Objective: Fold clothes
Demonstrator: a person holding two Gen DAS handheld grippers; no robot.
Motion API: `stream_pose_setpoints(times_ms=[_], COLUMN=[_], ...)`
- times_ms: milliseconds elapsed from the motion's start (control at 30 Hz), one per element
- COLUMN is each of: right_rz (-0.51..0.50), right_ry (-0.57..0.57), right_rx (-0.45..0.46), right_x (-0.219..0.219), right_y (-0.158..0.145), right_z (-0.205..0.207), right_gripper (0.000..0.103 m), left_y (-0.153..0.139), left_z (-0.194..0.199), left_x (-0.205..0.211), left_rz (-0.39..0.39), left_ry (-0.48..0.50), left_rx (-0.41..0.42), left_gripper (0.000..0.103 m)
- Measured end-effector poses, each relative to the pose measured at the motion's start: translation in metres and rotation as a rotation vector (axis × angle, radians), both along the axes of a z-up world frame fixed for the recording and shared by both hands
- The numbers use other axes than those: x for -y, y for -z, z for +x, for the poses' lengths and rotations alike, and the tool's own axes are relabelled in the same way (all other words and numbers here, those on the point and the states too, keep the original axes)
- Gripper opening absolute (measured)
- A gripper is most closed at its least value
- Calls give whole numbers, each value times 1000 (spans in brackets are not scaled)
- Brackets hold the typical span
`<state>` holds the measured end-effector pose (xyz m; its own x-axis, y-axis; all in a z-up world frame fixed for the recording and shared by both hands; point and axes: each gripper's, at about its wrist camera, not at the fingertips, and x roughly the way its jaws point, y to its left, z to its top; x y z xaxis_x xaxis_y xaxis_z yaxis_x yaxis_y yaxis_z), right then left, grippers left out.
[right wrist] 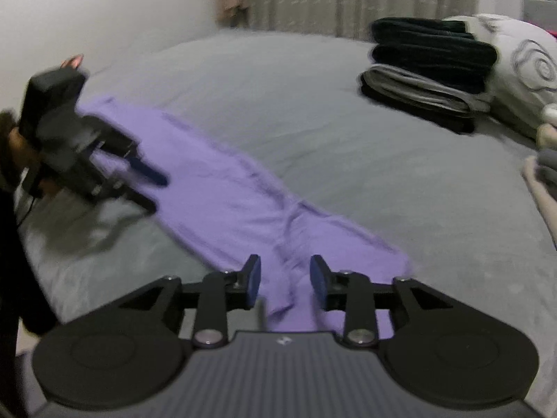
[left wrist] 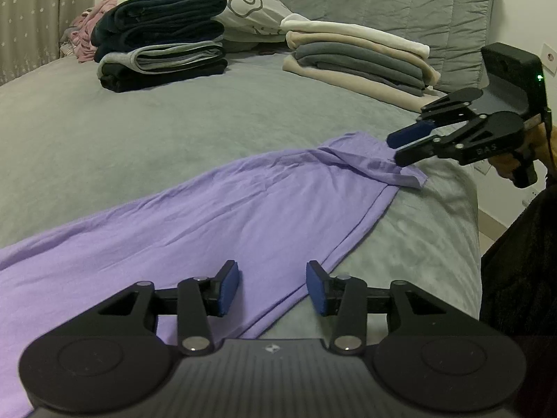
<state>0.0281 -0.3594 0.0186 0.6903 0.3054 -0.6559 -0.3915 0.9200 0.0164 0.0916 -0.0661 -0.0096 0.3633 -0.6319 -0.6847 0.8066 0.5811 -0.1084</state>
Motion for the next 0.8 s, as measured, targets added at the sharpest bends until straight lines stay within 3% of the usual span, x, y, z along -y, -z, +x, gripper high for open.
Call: stream_pose_setpoints(times_ms=[167,233,267,533,733,800], right_rz=[-7,-27,-40,34,-13,-24], right_ry=[-26,-27,-22,154,283,309], right_rx=[-13,-22,-33,35,-20,-22], right_x=[-12,-16,-18,17,35,36], right_y=[10,15,19,-2,15,22], right_z=[10,14,17,28,54,58], right_gripper=[21,11,1,1,1,6], left_y=[1,0,0,1,1,1], left_z=[-1,-1,-1,-1,-1,-1], left_x=[0,0,0,0,1,2], left_rz=[1,1,1,1,2,3], left_ry=[3,4,5,11,12,13], left_rx=[2,3,3,3,2,4], left_gripper=[46,46,46,47,47,47])
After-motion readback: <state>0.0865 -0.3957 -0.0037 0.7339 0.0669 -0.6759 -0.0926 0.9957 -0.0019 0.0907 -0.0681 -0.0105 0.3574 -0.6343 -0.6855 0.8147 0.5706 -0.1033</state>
